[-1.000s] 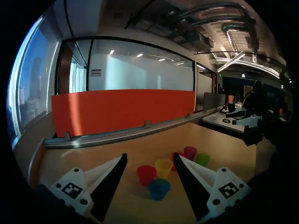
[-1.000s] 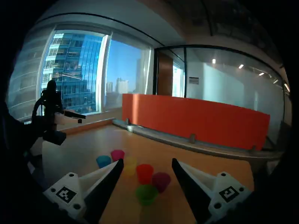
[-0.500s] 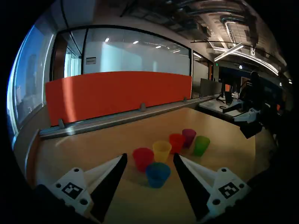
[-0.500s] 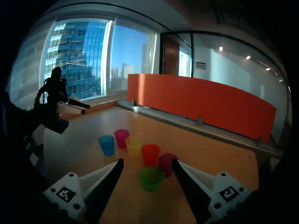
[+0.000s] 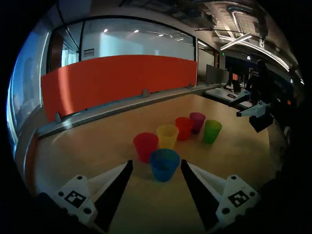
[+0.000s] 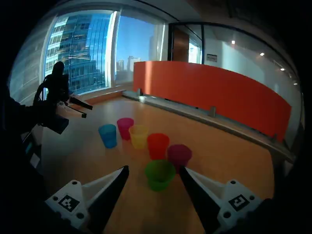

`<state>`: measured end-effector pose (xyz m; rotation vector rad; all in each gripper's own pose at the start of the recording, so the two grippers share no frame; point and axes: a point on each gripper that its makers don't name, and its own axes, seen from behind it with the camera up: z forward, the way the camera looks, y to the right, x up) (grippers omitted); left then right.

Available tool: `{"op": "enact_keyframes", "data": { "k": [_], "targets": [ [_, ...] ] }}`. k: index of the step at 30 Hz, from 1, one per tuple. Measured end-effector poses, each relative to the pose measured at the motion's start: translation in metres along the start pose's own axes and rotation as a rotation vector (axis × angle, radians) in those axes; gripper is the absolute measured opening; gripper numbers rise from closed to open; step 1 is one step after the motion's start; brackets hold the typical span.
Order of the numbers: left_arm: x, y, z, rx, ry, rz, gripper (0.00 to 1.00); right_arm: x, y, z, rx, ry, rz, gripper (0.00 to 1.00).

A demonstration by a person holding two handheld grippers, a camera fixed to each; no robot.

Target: Pour water

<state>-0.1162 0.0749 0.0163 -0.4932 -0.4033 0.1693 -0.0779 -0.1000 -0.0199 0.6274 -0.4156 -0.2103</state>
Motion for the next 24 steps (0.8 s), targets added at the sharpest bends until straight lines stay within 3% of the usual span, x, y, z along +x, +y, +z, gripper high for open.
{"op": "enact_keyframes", "data": {
  "k": [15, 24],
  "targets": [
    [-0.046, 0.001, 0.024, -0.02, -0.108, -0.032, 0.92, -0.044, 0.009, 0.028, -0.008, -0.08, 0.04, 1.0],
    [-0.061, 0.004, 0.042, -0.039, -0.158, -0.018, 0.92, -0.062, 0.014, 0.04, -0.011, -0.119, 0.059, 1.0]
  ]
}}
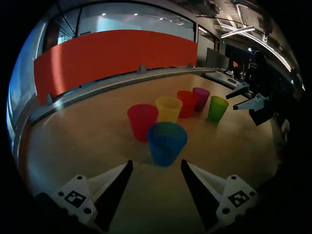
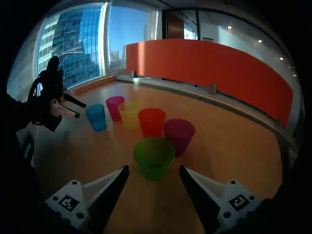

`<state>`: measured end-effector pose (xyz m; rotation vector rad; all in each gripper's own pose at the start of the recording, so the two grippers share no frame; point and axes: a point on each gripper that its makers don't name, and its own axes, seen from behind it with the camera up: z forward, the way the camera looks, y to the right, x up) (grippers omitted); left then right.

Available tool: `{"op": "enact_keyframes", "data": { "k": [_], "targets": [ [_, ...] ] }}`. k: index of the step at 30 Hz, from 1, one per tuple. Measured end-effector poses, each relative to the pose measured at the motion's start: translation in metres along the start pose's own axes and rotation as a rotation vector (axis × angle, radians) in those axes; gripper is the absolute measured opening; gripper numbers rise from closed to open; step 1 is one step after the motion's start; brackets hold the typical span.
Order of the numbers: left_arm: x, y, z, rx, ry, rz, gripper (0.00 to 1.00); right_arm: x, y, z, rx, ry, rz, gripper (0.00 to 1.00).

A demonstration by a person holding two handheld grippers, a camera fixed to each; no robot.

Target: Pour water

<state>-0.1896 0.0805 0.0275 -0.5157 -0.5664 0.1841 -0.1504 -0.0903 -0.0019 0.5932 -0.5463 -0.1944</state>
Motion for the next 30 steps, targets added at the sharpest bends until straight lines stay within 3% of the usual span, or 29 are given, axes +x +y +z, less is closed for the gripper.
{"op": "enact_keyframes", "data": {
  "k": [9, 30],
  "targets": [
    [-0.006, 0.011, 0.015, -0.042, -0.034, 0.005, 0.92, -0.008, 0.005, 0.015, 0.001, -0.024, 0.013, 1.0],
    [-0.002, 0.018, 0.049, -0.081, -0.091, 0.03, 0.92, -0.008, 0.006, 0.043, 0.022, -0.057, 0.004, 1.0]
  ]
}}
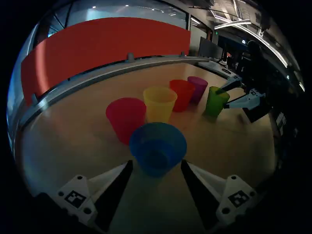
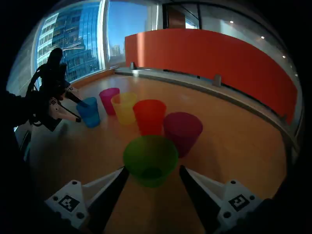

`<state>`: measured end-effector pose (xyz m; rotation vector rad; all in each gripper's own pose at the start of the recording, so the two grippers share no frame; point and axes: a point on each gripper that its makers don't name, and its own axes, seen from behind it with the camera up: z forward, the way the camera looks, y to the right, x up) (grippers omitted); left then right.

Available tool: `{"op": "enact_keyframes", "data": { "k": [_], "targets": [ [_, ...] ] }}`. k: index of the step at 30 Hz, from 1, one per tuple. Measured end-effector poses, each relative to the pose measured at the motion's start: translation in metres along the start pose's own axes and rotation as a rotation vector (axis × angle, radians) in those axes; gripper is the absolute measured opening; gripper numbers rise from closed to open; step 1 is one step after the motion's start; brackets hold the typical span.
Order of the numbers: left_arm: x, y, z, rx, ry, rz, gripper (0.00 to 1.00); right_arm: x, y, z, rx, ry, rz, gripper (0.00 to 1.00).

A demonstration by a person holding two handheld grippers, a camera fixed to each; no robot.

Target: Pour water

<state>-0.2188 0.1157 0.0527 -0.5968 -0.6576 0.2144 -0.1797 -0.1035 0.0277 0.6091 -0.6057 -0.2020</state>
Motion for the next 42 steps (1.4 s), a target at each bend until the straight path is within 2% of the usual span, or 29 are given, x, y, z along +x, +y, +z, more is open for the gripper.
{"op": "enact_keyframes", "data": {
  "k": [9, 20, 22, 24, 26, 28, 33, 42],
  "targets": [
    [0.002, 0.002, 0.01, -0.006, -0.01, 0.007, 0.92, 0.001, -0.002, 0.01, 0.011, -0.009, -0.003, 1.0],
    [0.007, 0.001, 0.017, -0.012, -0.012, -0.011, 0.92, 0.006, -0.003, 0.015, 0.019, -0.008, 0.002, 1.0],
    [0.007, 0.0, 0.018, -0.005, -0.015, -0.007, 0.92, 0.007, -0.003, 0.015, 0.021, -0.006, 0.003, 0.98],
    [0.006, -0.002, 0.019, 0.005, -0.019, 0.0, 0.92, 0.008, -0.004, 0.015, 0.022, -0.004, 0.004, 0.92],
    [0.006, -0.003, 0.019, 0.013, -0.018, 0.011, 0.9, 0.007, -0.003, 0.016, 0.02, -0.001, 0.004, 0.9],
    [0.006, -0.002, 0.019, 0.015, -0.017, 0.02, 0.82, 0.008, -0.003, 0.016, 0.021, 0.004, 0.002, 0.89],
    [0.005, 0.001, 0.018, 0.016, -0.02, 0.04, 0.81, 0.009, -0.004, 0.015, 0.028, 0.014, 0.008, 0.89],
    [0.006, 0.006, 0.016, 0.0, -0.025, 0.037, 0.8, 0.015, -0.003, 0.009, 0.029, 0.033, 0.012, 0.89]
  ]
}}
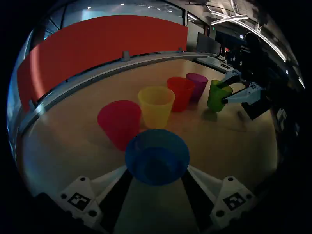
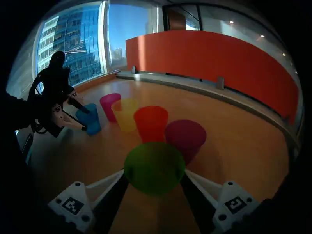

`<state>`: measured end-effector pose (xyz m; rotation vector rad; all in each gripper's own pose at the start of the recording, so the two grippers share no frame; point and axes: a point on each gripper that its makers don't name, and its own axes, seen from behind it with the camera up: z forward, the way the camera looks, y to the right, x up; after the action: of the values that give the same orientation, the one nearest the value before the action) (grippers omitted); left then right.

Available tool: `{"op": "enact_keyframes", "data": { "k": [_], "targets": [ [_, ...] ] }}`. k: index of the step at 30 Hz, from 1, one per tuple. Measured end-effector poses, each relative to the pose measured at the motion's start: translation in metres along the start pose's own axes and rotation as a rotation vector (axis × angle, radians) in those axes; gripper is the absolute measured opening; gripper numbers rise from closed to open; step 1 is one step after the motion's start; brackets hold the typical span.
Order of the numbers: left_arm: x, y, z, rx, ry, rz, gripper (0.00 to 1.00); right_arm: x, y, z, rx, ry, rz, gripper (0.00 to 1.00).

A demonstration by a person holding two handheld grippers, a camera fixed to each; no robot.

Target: Pour water

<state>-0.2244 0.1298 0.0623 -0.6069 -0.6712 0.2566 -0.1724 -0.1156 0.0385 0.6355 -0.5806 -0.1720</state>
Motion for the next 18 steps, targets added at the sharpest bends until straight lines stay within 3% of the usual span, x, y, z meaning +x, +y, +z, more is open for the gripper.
{"op": "enact_keyframes", "data": {
  "k": [9, 18],
  "targets": [
    [0.01, 0.004, -0.013, 0.008, 0.025, 0.019, 0.8, 0.005, -0.005, -0.009, -0.004, 0.017, -0.007, 0.89],
    [0.03, 0.009, -0.04, 0.031, 0.09, 0.026, 0.8, 0.022, -0.014, -0.026, -0.017, 0.062, -0.021, 0.89]
  ]
}}
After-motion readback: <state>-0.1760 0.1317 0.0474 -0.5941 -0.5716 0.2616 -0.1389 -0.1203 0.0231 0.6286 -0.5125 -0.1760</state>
